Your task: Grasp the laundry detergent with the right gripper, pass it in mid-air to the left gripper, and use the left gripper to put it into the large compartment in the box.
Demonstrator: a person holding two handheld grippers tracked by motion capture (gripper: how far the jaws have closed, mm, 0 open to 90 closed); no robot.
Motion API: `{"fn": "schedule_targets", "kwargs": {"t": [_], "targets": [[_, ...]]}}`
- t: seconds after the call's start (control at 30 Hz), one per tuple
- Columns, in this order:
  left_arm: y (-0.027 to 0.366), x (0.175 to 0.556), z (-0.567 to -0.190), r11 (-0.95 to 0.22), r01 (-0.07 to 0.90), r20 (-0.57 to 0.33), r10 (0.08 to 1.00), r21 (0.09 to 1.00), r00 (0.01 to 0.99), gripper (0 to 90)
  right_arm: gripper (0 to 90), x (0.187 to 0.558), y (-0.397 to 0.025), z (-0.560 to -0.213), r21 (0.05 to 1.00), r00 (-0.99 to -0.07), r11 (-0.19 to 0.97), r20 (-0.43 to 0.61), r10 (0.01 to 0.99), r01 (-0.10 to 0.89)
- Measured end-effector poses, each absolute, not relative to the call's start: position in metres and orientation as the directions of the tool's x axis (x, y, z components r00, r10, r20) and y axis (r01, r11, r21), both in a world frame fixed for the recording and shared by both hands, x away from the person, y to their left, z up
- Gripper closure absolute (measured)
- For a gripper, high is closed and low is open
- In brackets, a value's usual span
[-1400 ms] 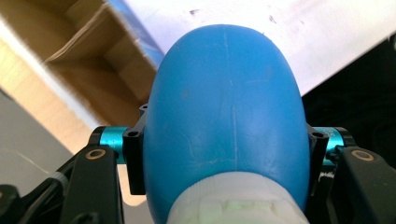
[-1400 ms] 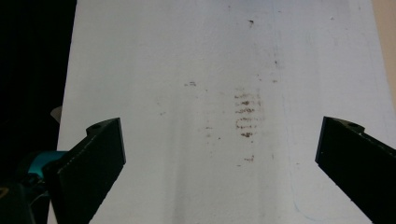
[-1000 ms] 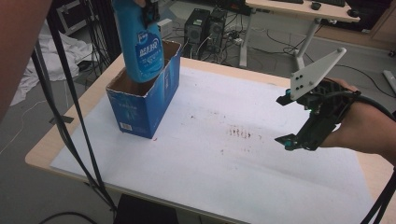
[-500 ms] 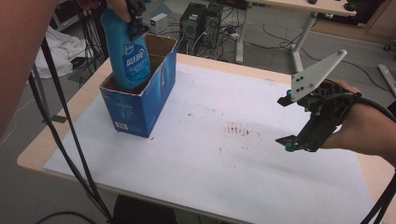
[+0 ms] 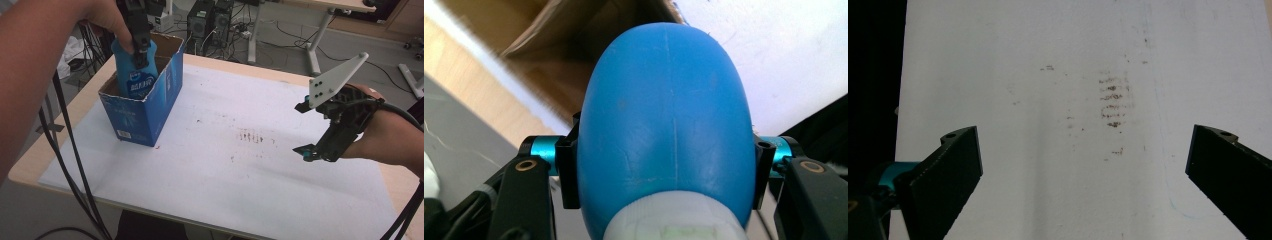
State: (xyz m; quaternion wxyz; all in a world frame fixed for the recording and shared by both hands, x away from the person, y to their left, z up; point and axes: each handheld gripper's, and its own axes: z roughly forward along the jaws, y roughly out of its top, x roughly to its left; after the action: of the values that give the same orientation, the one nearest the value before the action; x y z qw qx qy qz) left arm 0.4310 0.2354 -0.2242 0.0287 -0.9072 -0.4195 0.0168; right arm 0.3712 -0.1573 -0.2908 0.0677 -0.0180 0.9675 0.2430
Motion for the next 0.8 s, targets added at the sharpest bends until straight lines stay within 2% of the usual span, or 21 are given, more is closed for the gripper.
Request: {"fn": "schedule_targets", "kwargs": {"t": [0.27, 0.67, 0.8], "targets": [[0.237, 0.435, -0.249, -0.677, 0.731, -0.026, 0.735, -0.084, 0.677, 38.2, 0.9, 0.371, -0.158, -0.293, 0.466, -0.991, 0.883, -0.136, 0.006, -0.058], [0.245, 0.437, -0.278, -0.777, 0.627, -0.005, 0.628, -0.056, 0.778, 38.2, 0.8, 0.371, -0.157, -0.297, 0.453, -0.991, 0.89, -0.132, 0.01, -0.051], [0.248, 0.438, -0.288, -0.795, 0.604, -0.025, 0.606, -0.048, 0.795, 38.2, 0.8, 0.371, -0.156, -0.298, 0.449, -0.992, 0.892, -0.13, 0.009, -0.051]]}}
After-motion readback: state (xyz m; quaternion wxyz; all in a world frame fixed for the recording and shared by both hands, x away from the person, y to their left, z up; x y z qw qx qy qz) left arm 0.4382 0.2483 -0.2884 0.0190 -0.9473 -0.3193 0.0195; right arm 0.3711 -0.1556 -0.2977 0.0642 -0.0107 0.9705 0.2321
